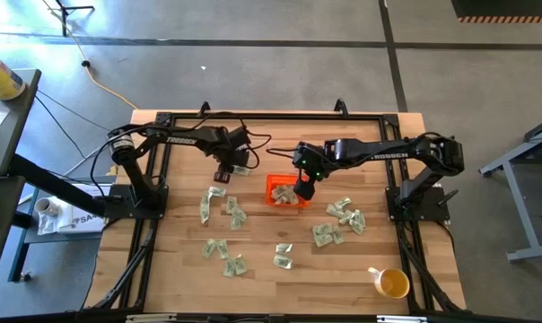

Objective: Pick and place Stevia / Truvia into bins
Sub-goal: Put the light green stevia packet into the orange basket

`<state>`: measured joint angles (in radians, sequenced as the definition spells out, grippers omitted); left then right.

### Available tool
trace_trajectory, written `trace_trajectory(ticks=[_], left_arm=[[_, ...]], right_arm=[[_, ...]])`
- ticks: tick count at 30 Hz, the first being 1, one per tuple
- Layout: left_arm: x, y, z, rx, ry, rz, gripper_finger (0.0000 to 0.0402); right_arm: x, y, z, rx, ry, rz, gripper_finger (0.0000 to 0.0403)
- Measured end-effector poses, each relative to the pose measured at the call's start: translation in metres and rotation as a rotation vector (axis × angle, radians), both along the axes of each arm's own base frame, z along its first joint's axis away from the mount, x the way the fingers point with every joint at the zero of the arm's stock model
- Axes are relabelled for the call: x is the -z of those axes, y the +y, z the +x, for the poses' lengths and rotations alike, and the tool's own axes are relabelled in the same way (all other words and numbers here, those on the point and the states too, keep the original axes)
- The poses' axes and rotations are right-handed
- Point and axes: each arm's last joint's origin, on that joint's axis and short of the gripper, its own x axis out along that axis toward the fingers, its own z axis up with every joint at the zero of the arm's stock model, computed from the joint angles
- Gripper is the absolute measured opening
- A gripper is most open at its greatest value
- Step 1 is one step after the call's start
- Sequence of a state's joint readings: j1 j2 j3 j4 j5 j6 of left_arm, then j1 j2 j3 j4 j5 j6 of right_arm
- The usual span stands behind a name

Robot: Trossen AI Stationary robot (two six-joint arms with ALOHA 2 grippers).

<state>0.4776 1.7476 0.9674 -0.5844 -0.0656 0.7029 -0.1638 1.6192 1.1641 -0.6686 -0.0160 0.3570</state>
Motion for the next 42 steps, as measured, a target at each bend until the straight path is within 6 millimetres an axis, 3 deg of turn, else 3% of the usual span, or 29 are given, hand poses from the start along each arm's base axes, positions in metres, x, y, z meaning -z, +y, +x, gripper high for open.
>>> trace_trajectory(ticks=[10, 14, 19, 24, 29, 32, 36, 42], left_arm=[[-0.003, 0.000, 0.001, -0.028, 0.007, 0.005, 0.0026], [-0.015, 0.005, -0.001, -0.125, 0.102, 0.065, 0.0024], [-0.051, 0.008, 0.007, -0.215, 0.067, 0.059, 0.0039], [-0.091, 0.000, 0.025, -0.239, -0.162, -0.086, 0.0022], [-0.109, -0.028, 0.057, -0.114, -0.360, -0.157, 0.0031], [-0.108, -0.050, 0.074, -0.026, -0.422, -0.169, 0.0027], [-0.089, -0.074, 0.093, 0.055, -0.418, -0.223, 0.0023], [-0.054, -0.087, 0.116, 0.012, -0.411, -0.247, 0.0058]], right_arm=[[0.000, 0.000, 0.000, -0.016, 0.002, -0.013, 0.0311], [-0.001, 0.000, -0.001, -0.033, 0.002, -0.037, 0.0311], [-0.012, -0.001, -0.006, -0.041, -0.014, -0.094, 0.0311], [-0.028, -0.001, -0.022, 0.005, 0.004, -0.176, 0.0311], [-0.045, -0.001, -0.044, 0.089, 0.042, -0.271, 0.0311], [-0.053, -0.001, -0.057, 0.150, 0.074, -0.314, 0.0311], [-0.059, 0.001, -0.069, 0.194, 0.094, -0.321, 0.0311], [-0.060, 0.001, -0.071, 0.235, 0.091, -0.303, 0.0311]])
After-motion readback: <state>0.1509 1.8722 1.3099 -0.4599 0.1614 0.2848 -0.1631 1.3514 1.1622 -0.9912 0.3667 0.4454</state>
